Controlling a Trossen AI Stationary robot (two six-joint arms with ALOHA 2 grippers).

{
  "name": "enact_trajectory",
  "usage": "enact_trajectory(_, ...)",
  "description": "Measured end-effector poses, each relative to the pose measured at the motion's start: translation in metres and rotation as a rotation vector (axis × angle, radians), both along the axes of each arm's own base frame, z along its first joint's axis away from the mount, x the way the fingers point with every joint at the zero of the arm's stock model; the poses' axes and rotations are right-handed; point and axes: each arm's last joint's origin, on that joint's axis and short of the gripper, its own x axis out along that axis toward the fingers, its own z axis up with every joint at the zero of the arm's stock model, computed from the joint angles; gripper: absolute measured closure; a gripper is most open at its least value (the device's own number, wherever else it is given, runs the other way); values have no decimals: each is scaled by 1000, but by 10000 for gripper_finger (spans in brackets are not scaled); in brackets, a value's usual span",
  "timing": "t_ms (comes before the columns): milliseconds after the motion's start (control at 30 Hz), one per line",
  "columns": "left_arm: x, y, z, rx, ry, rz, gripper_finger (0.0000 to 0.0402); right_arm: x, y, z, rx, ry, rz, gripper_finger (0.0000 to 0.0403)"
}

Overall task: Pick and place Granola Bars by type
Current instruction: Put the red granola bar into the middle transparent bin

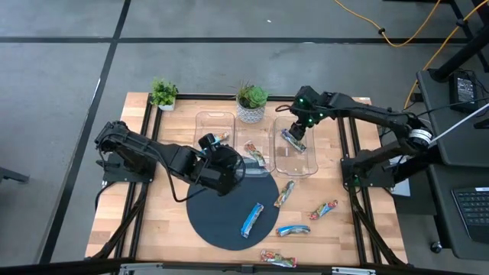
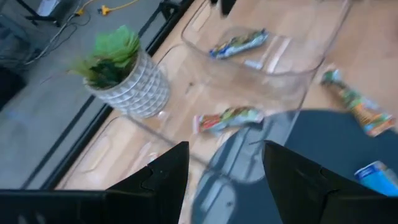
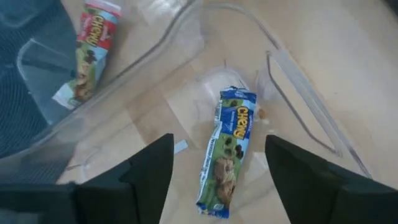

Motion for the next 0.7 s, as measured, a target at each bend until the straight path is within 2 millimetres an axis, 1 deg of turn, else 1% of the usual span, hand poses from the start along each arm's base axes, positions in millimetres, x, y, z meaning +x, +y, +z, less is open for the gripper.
enact_trajectory(167,-5,2,-2,31,47,15,208,-12,28,27,-70,-41,-8,159)
enact_trajectory(333,-7,4,-3,59,76,20,208,-31,64,54,-117,-113,11,165)
enact_trajectory(500,-7,6,-3,69,87,15,208,-54,98,73,-51,-213,-5,165)
enact_trajectory(700,-7,6,-3,90,110,-12,208,-75,129,84,32,-304,48,166)
